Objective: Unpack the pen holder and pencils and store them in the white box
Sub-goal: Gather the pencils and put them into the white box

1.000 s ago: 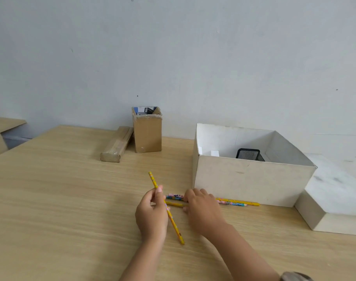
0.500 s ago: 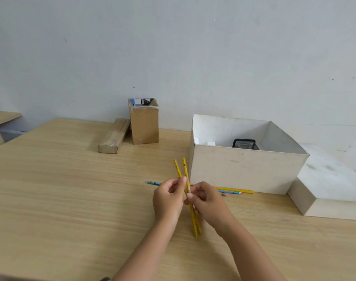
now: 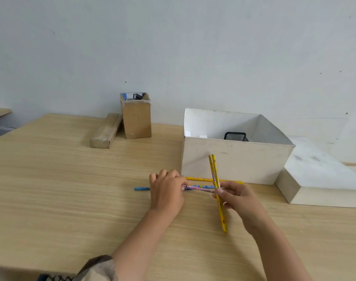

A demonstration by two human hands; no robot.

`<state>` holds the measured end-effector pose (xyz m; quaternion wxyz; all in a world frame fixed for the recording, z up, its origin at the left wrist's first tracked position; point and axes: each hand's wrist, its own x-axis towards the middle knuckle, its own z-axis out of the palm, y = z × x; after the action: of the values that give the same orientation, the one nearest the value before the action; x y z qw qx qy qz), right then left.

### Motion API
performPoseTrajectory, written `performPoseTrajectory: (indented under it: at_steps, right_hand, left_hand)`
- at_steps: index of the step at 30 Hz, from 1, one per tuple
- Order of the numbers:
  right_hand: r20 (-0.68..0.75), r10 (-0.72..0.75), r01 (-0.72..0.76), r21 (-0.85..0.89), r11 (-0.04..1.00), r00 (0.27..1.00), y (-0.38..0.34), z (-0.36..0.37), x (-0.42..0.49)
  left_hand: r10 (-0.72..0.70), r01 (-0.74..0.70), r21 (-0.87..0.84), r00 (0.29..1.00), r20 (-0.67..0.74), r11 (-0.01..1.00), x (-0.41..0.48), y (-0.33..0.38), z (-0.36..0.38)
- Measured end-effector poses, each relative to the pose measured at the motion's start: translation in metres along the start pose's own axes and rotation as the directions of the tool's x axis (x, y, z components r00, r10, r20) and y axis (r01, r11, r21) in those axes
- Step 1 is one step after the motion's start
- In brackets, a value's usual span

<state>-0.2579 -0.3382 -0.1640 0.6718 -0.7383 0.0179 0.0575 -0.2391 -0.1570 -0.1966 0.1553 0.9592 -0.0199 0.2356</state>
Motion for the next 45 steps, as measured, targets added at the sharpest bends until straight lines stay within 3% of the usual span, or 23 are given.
performPoseTrajectory:
  at_steps: [4, 8, 11, 16, 23, 29, 34, 37, 45]
  right_hand:
    - [-0.151, -0.161, 0.166, 0.023, 0.986, 0.975, -0.001, 0.008, -0.002]
    - [-0.328, -0.455, 0.442, -0.117, 0.889, 0.828, -0.012, 0.018, -0.005]
    - [-0.386, -0.535, 0.499, -0.199, 0.843, 0.751, -0.020, 0.018, -0.008]
    - [-0.262, -0.455, 0.379, -0.294, 0.877, 0.851, -0.006, 0.021, -0.004]
    - [-0.238, -0.393, 0.345, -0.222, 0.912, 0.888, 0.006, 0.018, -0.001]
    - [-0.176, -0.427, 0.413, -0.113, 0.904, 0.887, -0.056, 0.001, 0.008]
    - [-0.066, -0.356, 0.358, 0.025, 0.933, 0.932, -0.127, -0.023, 0.038]
    - [-0.045, -0.281, 0.281, 0.002, 0.960, 0.959, -0.152, -0.034, 0.067]
    - [-0.009, 0.070, -0.071, -0.121, 0.990, 0.997, -0.153, -0.042, 0.138]
  left_hand:
    - [-0.054, 0.047, -0.127, 0.997, -0.049, 0.991, -0.001, 0.004, -0.017]
    - [-0.065, 0.028, -0.269, 0.990, -0.129, 0.963, -0.008, 0.021, -0.027]
    - [-0.222, 0.180, -0.485, 0.975, -0.030, 0.856, -0.009, 0.033, -0.031]
    - [-0.217, 0.251, -0.677, 0.967, 0.136, 0.692, -0.016, 0.051, -0.020]
    - [-0.189, 0.229, -0.705, 0.973, 0.135, 0.671, -0.011, 0.062, -0.004]
    - [-0.102, 0.136, -0.762, 0.990, 0.092, 0.633, 0.032, 0.078, -0.044]
    - [-0.006, 0.233, -0.827, 0.963, 0.268, 0.512, 0.100, 0.098, -0.086]
    - [0.024, 0.359, -0.814, 0.910, 0.415, 0.457, 0.137, 0.107, -0.100]
    - [-0.097, 0.560, -0.530, 0.740, 0.666, 0.637, 0.196, 0.110, -0.060]
